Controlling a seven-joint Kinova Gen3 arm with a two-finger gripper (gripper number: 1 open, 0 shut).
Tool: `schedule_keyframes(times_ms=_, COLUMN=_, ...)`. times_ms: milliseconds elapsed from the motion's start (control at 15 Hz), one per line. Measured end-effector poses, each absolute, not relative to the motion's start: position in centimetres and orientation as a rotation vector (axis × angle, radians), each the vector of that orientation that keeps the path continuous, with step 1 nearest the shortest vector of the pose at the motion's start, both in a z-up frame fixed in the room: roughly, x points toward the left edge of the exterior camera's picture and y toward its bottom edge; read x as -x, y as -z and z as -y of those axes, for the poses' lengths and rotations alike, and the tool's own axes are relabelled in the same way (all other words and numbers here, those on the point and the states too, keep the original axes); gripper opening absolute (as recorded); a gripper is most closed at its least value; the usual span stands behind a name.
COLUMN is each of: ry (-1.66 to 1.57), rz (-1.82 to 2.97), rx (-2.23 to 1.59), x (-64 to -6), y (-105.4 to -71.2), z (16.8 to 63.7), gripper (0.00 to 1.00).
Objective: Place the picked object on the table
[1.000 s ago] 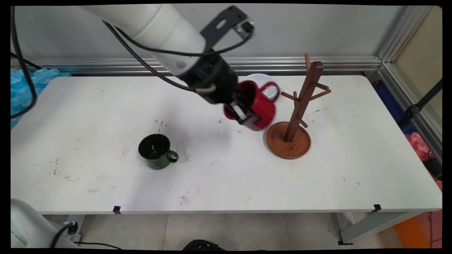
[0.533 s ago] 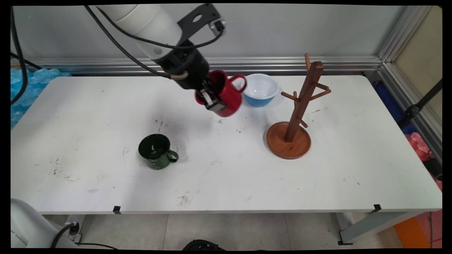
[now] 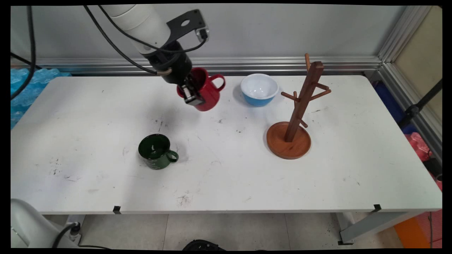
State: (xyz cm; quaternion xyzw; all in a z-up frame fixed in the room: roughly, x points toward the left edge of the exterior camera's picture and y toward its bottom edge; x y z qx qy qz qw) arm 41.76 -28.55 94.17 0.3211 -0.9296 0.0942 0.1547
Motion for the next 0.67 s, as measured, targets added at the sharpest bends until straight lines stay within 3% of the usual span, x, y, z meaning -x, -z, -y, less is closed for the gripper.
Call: schedule_keyframes(times_ms=667, ry=-0.200, rz=2.930, rx=-0.803, x=-44.8, y=-88.3, z=31.8, gripper=0.00)
